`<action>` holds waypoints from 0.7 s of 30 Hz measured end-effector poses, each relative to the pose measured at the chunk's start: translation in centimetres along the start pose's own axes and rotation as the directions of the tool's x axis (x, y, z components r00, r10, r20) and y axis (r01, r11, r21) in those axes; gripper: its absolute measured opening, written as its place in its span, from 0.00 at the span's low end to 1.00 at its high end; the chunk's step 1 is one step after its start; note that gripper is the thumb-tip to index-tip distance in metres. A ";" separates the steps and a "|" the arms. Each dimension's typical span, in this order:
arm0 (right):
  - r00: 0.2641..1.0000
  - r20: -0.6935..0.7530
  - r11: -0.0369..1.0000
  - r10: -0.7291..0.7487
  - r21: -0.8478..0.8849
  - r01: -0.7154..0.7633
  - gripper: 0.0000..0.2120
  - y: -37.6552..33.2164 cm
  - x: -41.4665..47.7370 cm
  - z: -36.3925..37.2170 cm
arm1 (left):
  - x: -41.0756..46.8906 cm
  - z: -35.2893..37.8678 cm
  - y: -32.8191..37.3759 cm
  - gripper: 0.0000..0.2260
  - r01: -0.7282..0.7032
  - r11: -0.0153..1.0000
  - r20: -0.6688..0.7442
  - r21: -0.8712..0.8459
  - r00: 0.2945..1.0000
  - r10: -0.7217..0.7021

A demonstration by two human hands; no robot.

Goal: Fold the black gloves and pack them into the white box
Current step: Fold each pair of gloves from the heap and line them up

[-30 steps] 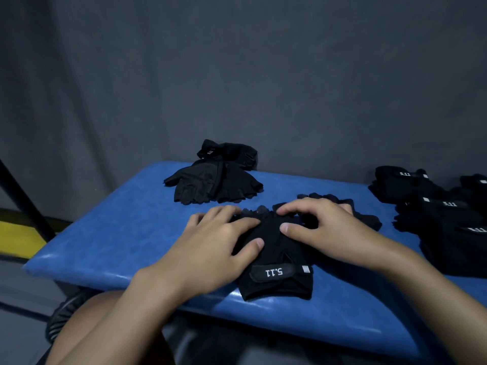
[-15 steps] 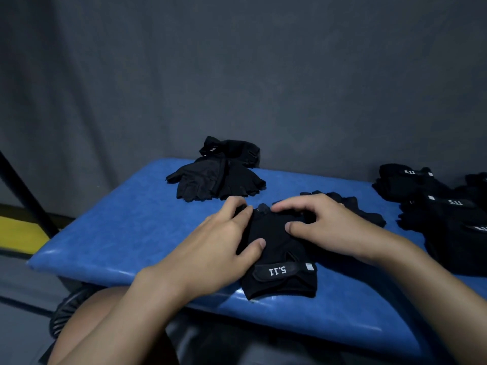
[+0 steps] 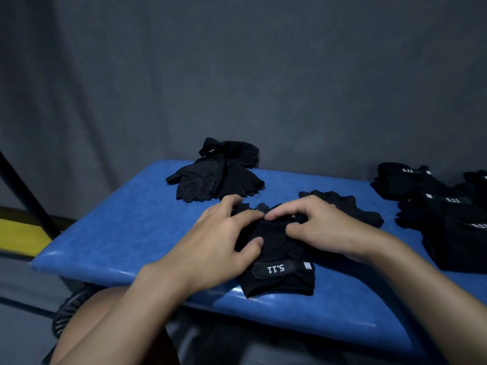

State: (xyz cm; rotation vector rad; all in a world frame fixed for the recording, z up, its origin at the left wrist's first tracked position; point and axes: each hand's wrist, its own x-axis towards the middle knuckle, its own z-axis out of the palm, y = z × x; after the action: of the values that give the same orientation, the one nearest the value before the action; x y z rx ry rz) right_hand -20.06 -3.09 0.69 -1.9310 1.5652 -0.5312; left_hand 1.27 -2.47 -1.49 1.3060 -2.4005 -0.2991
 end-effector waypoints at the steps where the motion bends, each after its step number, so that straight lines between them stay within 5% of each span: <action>1: 1.000 0.005 1.000 0.008 0.007 -0.008 0.23 0.0 0.0 0.0 | 0.1 0.0 -0.1 0.25 -0.008 1.000 0.004 0.020 1.000 0.008; 9: 0.997 -0.057 0.996 -0.056 0.060 0.060 0.21 -0.4 -0.1 -0.2 | 0.2 -0.3 0.0 0.23 -0.020 0.998 -0.019 -0.064 1.000 0.019; 15: 0.987 -0.105 0.942 -0.122 0.301 0.148 0.18 -1.2 -0.7 -0.6 | 0.2 -0.8 0.5 0.25 -0.021 0.985 -0.145 -0.174 0.989 -0.004; 21: 0.987 -0.102 0.989 -0.125 -0.091 0.116 0.12 -0.7 0.1 0.0 | 0.2 -0.2 0.1 0.27 0.044 0.997 -0.075 -0.070 0.996 -0.049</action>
State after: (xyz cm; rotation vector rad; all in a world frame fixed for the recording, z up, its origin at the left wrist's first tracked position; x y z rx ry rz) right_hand -19.48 -3.05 1.16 -2.1031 1.5667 -0.6384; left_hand 1.22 -2.56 -1.21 1.3200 -2.2797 -0.3348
